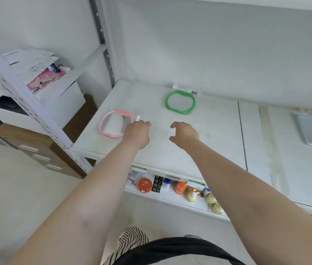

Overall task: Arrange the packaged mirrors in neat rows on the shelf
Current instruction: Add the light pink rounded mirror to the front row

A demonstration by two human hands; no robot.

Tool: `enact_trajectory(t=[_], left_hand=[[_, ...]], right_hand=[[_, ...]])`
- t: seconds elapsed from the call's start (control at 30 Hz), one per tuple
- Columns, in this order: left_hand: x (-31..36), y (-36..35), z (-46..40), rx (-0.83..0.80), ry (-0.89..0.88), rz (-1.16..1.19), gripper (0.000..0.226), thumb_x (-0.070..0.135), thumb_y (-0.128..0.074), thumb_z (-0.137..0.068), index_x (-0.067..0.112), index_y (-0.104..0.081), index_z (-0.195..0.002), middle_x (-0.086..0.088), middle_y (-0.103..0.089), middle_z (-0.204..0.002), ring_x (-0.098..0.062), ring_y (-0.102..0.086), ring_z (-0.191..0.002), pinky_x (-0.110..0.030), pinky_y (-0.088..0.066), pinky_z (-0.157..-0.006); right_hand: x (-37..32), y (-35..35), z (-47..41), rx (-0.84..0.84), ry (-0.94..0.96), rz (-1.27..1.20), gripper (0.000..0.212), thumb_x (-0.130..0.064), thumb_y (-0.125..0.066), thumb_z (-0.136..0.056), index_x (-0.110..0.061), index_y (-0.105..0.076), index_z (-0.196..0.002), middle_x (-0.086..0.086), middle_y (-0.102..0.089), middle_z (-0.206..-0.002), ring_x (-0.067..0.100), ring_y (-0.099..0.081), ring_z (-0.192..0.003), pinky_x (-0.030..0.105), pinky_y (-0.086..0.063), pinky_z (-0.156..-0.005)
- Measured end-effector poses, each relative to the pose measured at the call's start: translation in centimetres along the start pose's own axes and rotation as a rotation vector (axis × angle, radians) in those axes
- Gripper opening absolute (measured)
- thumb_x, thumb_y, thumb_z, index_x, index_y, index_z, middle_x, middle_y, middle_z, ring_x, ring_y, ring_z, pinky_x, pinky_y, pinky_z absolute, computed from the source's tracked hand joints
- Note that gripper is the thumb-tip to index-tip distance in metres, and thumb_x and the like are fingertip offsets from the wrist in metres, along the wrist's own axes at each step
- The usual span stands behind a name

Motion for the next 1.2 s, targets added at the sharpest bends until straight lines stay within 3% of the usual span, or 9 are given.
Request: enact_trajectory(t=[0.27, 0.43, 0.6, 0.77, 0.93, 1.1, 1.2], left_hand=[[-7.6, -0.9, -4.0, -0.033, -0.094, 0.038, 0.049, 0.005, -0.048, -0.086, 0.009, -0.047, -0.135, -0.014, -0.055, -0.130, -0.034, -0.053, -0.117, -0.039, -0.046, -0.087], [-11.5, -3.1, -5.4, -0.095, -0.041, 0.076, 0.035, 0.011, -0.049, -0.087, 0.009, -0.052, -0.122, -0.016, -0.055, -0.120, -0.035, -0.059, -0.100, -0.036, -0.047, -0.073], [-14.8, -4.7, -6.8, -0.074, 0.048, 0.072, 0.036, 0.026, -0.048, -0.092, 0.007, -0.052, -0.123, -0.016, -0.053, -0.121, -0.034, -0.058, -0.105, -0.039, -0.047, -0.083], [-17.6, -4.7, -7.5, -0.086, 0.142, 0.070, 0.042, 0.020, -0.048, -0.090, 0.005, -0.049, -0.130, -0.018, -0.049, -0.128, -0.037, -0.054, -0.112, -0.040, -0.045, -0.092], [-20.3, -4.1, -7.8, -0.089, 0.221, 0.102, 0.041, 0.017, -0.048, -0.090, 0.007, -0.047, -0.130, -0.017, -0.049, -0.124, -0.036, -0.055, -0.112, -0.040, -0.046, -0.088], [-22.3, -5.2, -8.7, -0.249, 0.254, 0.270, 0.043, 0.022, -0.060, -0.078, 0.010, -0.054, -0.119, -0.010, -0.057, -0.116, -0.032, -0.061, -0.102, -0.040, -0.054, -0.082], [-23.0, -6.2, -8.9, -0.346, 0.233, 0.312, 0.057, 0.028, -0.065, -0.080, 0.007, -0.043, -0.128, -0.013, -0.055, -0.123, -0.034, -0.057, -0.109, -0.043, -0.049, -0.094]], right_hand=[[-4.6, -1.9, -2.4, 0.031, -0.148, -0.059, 0.049, -0.023, -0.057, -0.088, -0.026, -0.046, -0.135, 0.001, -0.055, -0.127, 0.020, -0.048, -0.123, 0.028, -0.039, -0.080], [-6.0, -4.0, -3.4, 0.007, -0.179, -0.070, 0.047, -0.024, -0.056, -0.089, -0.026, -0.046, -0.135, 0.000, -0.055, -0.128, 0.020, -0.048, -0.123, 0.027, -0.038, -0.078], [-6.8, -5.4, -6.0, -0.037, -0.164, -0.072, 0.047, -0.025, -0.057, -0.088, -0.026, -0.047, -0.134, -0.001, -0.057, -0.123, 0.020, -0.049, -0.122, 0.027, -0.037, -0.076], [-9.1, -5.8, -9.6, -0.089, -0.108, -0.075, 0.048, -0.028, -0.058, -0.088, -0.026, -0.046, -0.135, 0.000, -0.057, -0.126, 0.020, -0.050, -0.123, 0.029, -0.040, -0.077], [-12.3, -6.3, -11.6, -0.163, -0.096, -0.119, 0.048, -0.033, -0.061, -0.087, -0.026, -0.048, -0.133, -0.001, -0.061, -0.119, 0.020, -0.060, -0.100, 0.027, -0.042, -0.073], [-14.3, -8.3, -12.2, -0.267, -0.138, -0.108, 0.053, -0.038, -0.066, -0.085, -0.015, -0.050, -0.130, 0.005, -0.061, -0.122, 0.024, -0.059, -0.109, 0.033, -0.049, -0.087], [-15.3, -9.4, -12.2, -0.252, -0.235, -0.152, 0.056, -0.036, -0.066, -0.085, -0.010, -0.046, -0.129, 0.009, -0.061, -0.118, 0.027, -0.060, -0.099, 0.034, -0.048, -0.077]])
Point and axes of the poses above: each hand's wrist, its own z-axis away from the middle knuckle, its own y-axis out of the back of the hand, x = y × z, the point moved 3 cm from there along -z, towards the middle knuckle
